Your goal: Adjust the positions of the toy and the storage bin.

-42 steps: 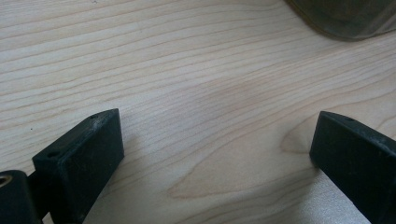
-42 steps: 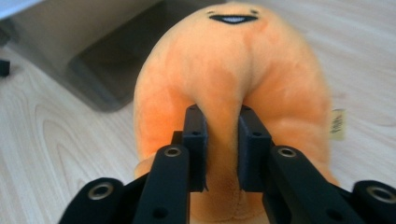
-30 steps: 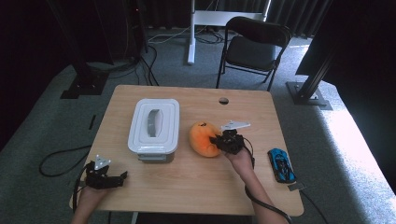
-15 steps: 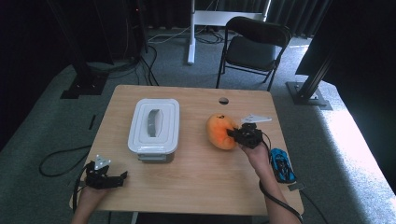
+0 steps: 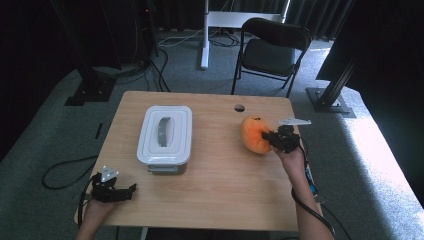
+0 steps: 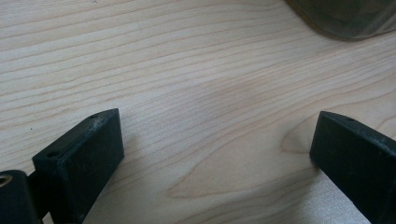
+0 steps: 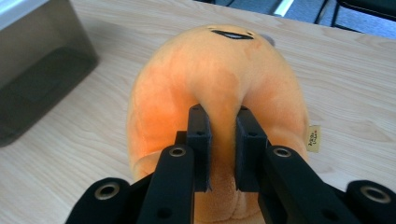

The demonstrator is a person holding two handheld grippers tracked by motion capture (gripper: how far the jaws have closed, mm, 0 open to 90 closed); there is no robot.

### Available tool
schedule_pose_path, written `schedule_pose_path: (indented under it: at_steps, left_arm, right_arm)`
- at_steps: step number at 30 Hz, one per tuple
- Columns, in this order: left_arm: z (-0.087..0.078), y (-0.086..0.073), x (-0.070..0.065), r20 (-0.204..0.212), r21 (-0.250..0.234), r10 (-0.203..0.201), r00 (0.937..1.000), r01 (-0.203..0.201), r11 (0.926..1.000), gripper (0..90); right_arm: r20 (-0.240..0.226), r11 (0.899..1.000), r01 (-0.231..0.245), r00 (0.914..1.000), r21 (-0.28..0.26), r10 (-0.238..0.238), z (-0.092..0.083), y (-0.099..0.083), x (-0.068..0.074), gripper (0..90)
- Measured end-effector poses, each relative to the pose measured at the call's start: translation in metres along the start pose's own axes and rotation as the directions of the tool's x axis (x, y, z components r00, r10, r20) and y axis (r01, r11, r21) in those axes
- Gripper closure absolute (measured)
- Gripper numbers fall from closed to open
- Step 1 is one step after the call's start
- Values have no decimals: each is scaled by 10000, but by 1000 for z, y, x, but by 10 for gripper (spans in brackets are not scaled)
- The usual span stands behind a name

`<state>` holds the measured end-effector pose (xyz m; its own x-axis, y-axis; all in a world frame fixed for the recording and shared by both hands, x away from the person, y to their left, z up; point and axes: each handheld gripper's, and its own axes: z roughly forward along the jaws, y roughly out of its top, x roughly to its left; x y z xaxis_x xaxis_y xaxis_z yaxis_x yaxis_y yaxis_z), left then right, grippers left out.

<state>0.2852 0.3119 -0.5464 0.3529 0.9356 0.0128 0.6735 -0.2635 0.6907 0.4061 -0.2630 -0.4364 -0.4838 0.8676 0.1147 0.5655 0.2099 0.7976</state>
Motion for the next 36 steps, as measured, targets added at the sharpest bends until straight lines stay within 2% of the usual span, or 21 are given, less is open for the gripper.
schedule_pose_path:
  at_steps: [6,13,14,16,22,28,30,33,34,36]
  left_arm:
    - [0,0,0,0,-6,-4,10000,4,10000,32]
    - [0,0,0,-1,-2,-1,10000,1,10000,32]
    - [0,0,0,-1,-2,-1,10000,1,10000,32]
    - [0,0,0,-1,-2,-1,10000,1,10000,32]
    - [0,0,0,0,-3,-2,10000,2,10000,32]
    - [0,0,0,0,-2,-1,10000,1,10000,32]
    - [0,0,0,1,-2,-3,10000,3,10000,32]
    - [0,0,0,1,0,-2,10000,2,10000,32]
    - [0,0,0,2,-4,-2,10000,2,10000,32]
    - [0,0,0,3,3,-2,10000,2,10000,32]
  right_arm:
    - [483,9995,-320,9983,-17,320,-3,1,-20,793]
    - [1269,9970,-767,9889,-79,771,-8,3,-44,792]
    - [1269,9970,-767,9889,-79,771,-8,3,-44,792]
    - [1567,9960,-895,9836,-41,890,-7,3,-52,792]
    - [1985,9901,-1406,9704,12,1375,0,-2,-68,790]
    - [2013,9835,-1737,9663,508,1602,14,-15,-75,773]
    - [1818,9819,-1862,9672,333,1772,16,-20,-76,754]
    - [1721,9810,-1912,9679,323,1830,15,-22,-75,673]
    - [1633,9817,-1861,9705,404,1773,14,-22,-75,641]
    - [1577,9822,-1838,9717,390,1756,13,-22,-75,548]
